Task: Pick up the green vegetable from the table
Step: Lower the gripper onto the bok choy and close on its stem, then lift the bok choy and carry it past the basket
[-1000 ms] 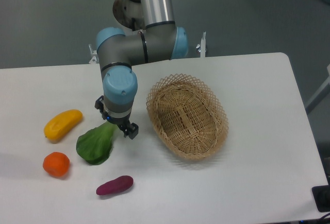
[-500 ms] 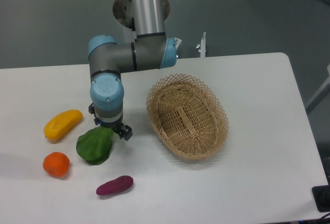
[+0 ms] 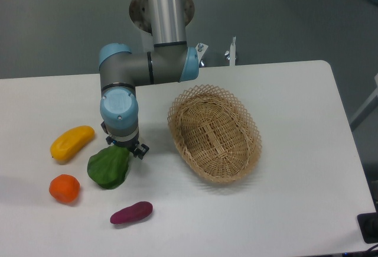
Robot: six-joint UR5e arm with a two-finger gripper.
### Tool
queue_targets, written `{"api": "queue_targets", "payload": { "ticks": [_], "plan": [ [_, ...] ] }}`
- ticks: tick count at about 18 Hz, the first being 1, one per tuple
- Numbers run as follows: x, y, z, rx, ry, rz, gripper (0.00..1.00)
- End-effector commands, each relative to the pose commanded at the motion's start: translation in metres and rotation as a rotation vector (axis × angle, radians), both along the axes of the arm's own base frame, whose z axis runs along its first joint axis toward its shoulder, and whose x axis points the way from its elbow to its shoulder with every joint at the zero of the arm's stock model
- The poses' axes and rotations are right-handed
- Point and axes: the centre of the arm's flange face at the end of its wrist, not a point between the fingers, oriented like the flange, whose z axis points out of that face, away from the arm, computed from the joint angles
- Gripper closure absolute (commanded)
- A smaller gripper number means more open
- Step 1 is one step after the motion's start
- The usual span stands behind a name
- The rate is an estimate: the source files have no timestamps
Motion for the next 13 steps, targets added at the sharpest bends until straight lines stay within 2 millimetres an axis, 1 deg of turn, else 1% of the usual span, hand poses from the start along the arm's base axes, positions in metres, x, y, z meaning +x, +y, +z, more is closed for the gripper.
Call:
{"api": "queue_targets", "payload": {
  "ticks": [1, 3, 5, 7, 11, 13],
  "plan": [
    [0.000, 0.001, 0.004, 0.005, 0.003, 0.000, 0.69],
    [-0.004, 0.005, 0.014, 0.013, 0.008, 0.002, 0.75],
    [-0.007, 0.007, 0.020, 0.025, 0.009, 0.005, 0.76],
    [-0.014, 0.009, 0.029, 0.041, 0.019, 0.013, 0.76],
    [-0.050, -0.005, 0.060, 0.090, 0.047, 0.062, 0.76],
    [-0.065, -0.014, 0.070, 0.088, 0.044, 0.079, 0.76]
  ]
}}
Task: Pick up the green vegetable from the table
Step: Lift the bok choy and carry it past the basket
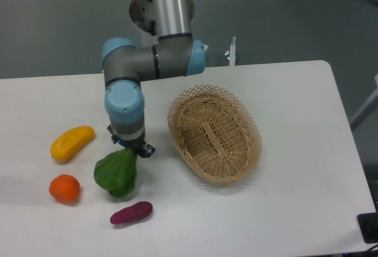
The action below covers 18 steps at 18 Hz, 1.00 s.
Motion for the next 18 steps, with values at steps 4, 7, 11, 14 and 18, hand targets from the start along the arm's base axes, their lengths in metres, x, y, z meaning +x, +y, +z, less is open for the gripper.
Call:
{"api": "queue_targets", "payload": {
  "ticks": [4, 7, 11, 14, 18],
  "plan": [
    [-0.042, -0.006, 0.036, 0.045, 0.040, 0.031, 0.76],
    [-0.077, -0.011, 0.059, 0.082, 0.076, 0.077, 0.76],
    [-0.120, -0.025, 0.078, 0.111, 0.115, 0.065, 0.76],
    [-0.159, -0.040, 0.090, 0.125, 0.144, 0.085, 0.76],
    [-0.222, -0.087, 0.093, 0.113, 0.175, 0.074, 0.75]
  ]
}}
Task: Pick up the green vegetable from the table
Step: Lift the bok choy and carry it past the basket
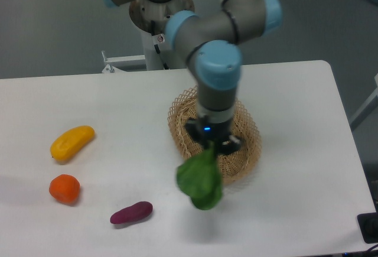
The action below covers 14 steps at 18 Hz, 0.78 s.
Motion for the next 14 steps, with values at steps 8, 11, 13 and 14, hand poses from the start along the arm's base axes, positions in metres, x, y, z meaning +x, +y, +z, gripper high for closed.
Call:
{"api": "queue_targets", "payload": {
  "ticks": [8, 11, 13, 14],
  "plan": [
    [-0.054, -0.038, -0.040, -0.118, 0.006, -0.077, 0.74],
    [-0.059, -0.037, -0.045, -0.129, 0.001, -0.088, 0.74],
    [-0.063, -0.038, -0.035, -0.118, 0.014, -0.086, 0.75],
    [-0.067, -0.042, -0.031, -0.115, 0.021, -0.076, 0.75]
  ]
}}
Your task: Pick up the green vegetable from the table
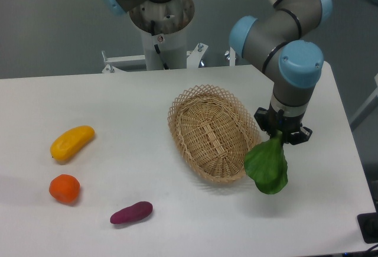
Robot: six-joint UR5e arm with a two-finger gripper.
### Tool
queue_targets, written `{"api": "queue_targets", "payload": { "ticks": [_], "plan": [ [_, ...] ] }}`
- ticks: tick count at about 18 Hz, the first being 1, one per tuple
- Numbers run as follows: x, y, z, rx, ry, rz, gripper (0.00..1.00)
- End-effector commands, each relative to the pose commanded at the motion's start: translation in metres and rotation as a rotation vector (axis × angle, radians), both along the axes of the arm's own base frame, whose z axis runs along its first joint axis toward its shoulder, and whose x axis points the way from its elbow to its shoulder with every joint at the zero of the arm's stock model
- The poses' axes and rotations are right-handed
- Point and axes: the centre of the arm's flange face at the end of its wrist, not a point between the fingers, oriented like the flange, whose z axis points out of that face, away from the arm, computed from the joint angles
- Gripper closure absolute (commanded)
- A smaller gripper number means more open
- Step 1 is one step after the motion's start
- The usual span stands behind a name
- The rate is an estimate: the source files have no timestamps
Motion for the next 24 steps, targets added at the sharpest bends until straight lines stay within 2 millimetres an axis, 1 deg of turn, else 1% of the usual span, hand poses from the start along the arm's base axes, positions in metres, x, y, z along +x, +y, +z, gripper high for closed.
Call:
{"api": "queue_targets", "payload": {
  "ticks": [2, 4, 7, 11, 13, 16, 24],
  "plan": [
    [-0.009, -0.006, 0.008, 0.008, 0.013, 0.014, 0.75],
    [-0.019, -0.015, 0.006, 0.012, 0.007, 0.007, 0.75],
    [-0.027, -0.024, 0.005, 0.049, -0.028, 0.009, 0.75],
    [-0.031, -0.022, 0.007, 0.041, -0.043, 0.003, 0.74],
    [-0.033, -0.022, 0.006, 0.037, -0.051, -0.036, 0.75],
    [-0.036, -0.026, 0.006, 0.035, -0.050, -0.049, 0.75],
    [-0.036, -0.026, 0.006, 0.029, -0.045, -0.050, 0.74]
  ]
}}
